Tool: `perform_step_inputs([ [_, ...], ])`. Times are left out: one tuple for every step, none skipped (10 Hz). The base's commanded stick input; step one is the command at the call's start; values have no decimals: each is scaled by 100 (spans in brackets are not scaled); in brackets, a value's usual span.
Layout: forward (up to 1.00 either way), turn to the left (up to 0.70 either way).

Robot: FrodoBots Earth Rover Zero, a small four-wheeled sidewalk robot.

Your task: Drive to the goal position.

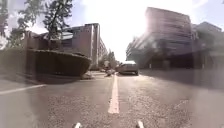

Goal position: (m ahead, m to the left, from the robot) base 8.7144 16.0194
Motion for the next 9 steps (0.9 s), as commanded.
perform_step_inputs([
  [70, 0],
  [70, 0],
  [70, 0],
  [70, 0],
  [70, 0],
  [70, 0],
  [70, 0],
  [70, 0],
  [70, 0],
])
